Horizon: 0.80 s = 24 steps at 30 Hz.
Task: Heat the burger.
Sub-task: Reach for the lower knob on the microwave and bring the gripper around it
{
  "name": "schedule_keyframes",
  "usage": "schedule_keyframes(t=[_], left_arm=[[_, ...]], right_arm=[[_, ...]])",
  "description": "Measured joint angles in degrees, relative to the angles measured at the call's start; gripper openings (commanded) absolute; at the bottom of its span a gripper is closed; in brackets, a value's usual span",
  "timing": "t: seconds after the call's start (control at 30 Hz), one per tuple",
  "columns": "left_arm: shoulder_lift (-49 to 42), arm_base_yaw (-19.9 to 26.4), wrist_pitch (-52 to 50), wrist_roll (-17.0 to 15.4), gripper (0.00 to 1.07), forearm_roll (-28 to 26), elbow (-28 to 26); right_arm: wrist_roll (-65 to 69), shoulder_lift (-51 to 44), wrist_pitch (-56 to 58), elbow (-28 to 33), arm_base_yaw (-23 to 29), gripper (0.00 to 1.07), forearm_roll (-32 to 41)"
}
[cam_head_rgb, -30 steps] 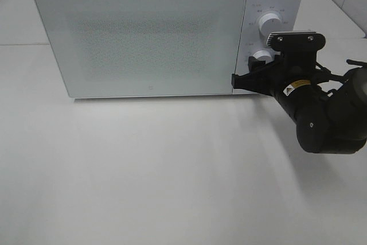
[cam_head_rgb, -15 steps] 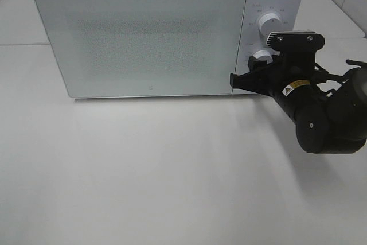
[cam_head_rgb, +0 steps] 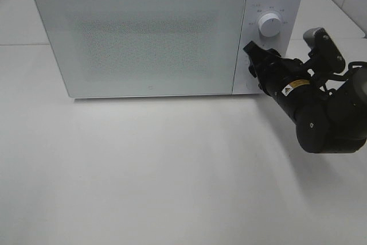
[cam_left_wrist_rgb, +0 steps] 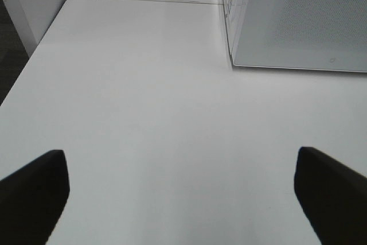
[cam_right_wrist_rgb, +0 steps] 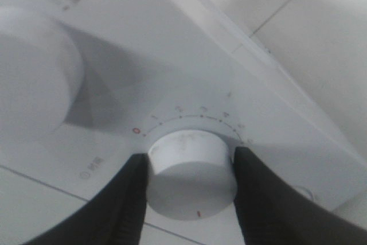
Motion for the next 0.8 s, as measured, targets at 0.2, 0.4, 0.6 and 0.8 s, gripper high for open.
schedule_keyframes(t=[0.2,0.4,0.6,0.8], left_arm=[[0.0,0.0,0.0,0.0,1.0,0.0,0.0],[0.0,0.0,0.0,0.0,1.0,0.0,0.0],[0.0,0.0,0.0,0.0,1.0,0.0,0.0],[0.0,0.0,0.0,0.0,1.0,0.0,0.0]], right_arm=[[27.8,0.0,-0.5,0.2,0.0,0.17,-0.6],[44.0,0.0,-0.9,0.3,0.0,0.17,-0.6],[47.2,0.0,-0.9,0.4,0.0,0.17,-0.6],[47.6,0.0,-0.9,0.4,0.0,0.18,-0.6]])
